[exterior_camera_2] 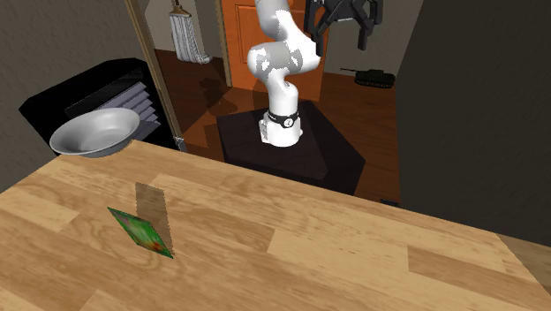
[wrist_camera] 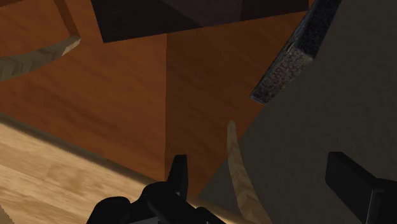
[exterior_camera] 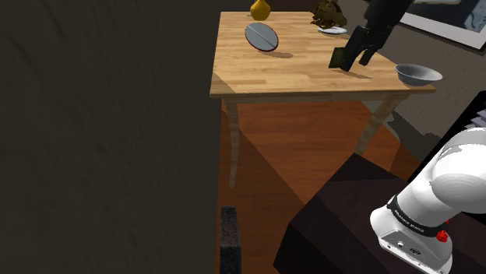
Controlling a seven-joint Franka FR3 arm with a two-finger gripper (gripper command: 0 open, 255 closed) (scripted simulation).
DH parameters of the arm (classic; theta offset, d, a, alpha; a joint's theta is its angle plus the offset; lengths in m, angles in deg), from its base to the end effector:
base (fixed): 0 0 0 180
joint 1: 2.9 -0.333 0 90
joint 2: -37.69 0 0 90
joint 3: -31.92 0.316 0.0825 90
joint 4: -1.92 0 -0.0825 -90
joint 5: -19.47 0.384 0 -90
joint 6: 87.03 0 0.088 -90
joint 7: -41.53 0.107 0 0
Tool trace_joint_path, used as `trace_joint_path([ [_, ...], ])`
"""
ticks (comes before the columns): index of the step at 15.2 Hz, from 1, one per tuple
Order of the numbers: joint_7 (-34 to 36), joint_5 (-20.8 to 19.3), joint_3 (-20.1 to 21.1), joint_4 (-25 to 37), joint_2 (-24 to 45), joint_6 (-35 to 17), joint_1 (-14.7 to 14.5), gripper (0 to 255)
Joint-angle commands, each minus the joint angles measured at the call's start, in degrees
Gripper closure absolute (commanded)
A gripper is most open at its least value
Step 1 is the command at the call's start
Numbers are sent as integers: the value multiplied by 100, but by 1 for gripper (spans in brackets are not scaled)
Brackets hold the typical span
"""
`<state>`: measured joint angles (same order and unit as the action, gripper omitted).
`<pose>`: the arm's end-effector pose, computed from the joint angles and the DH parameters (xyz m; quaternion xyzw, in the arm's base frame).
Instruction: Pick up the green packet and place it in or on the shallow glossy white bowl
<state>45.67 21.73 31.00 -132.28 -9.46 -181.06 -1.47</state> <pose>0.3039 -0.0103 0.6151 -0.9963 0.0545 -0.0604 0.0267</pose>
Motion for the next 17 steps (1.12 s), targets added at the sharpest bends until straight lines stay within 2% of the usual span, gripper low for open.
trace_joint_path([
  [1, 0, 0, 0, 0, 0, 0, 0, 0],
  [9, -2174, -828, -1239, 252, 513, -137, -102, 0],
  [17, -4347, -1279, -2433, 1141, 1670, -416, -392, 0],
])
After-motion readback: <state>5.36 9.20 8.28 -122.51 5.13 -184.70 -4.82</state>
